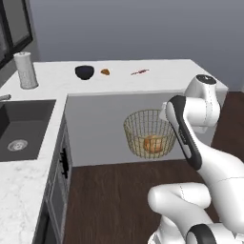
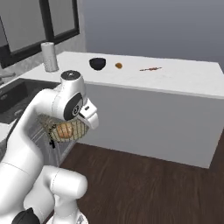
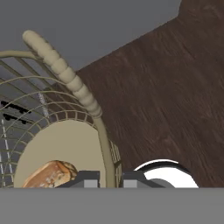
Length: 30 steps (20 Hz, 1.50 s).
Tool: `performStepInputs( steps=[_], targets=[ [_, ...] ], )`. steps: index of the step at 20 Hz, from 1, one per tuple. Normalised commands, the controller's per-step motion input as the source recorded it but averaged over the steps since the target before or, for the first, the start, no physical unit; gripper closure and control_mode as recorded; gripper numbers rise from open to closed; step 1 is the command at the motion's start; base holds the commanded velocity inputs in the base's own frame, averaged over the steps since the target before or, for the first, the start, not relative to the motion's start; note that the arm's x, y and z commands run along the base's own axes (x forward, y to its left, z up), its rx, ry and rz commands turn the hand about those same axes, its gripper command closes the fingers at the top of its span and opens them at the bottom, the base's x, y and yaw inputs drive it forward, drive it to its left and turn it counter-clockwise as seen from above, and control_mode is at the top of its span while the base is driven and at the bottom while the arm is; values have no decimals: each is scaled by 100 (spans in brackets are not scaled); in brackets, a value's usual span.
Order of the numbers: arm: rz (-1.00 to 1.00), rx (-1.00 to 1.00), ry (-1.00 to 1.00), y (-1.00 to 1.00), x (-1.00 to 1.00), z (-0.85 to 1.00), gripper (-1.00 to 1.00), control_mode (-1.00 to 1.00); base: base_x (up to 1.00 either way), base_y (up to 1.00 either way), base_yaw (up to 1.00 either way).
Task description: Open the cabinet, pick up the bread from the cabinet and place it in the basket. Then move the basket to the dining counter.
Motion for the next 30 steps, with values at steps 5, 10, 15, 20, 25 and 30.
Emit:
performStepInputs(
  steps=[5,10,15,20,25,30],
  targets=[
    [0,0,0,0,0,0,100,100,1,-98,-60],
    [0,0,0,0,0,0,100,100,39,-83,-20],
    [0,0,0,0,0,0,100,100,81,-64,6],
    [0,0,0,0,0,0,100,100,86,-58,13],
    [0,0,0,0,0,0,100,100,82,-90,22],
    [0,0,0,0,0,0,100,100,57,-100,27]
  ],
)
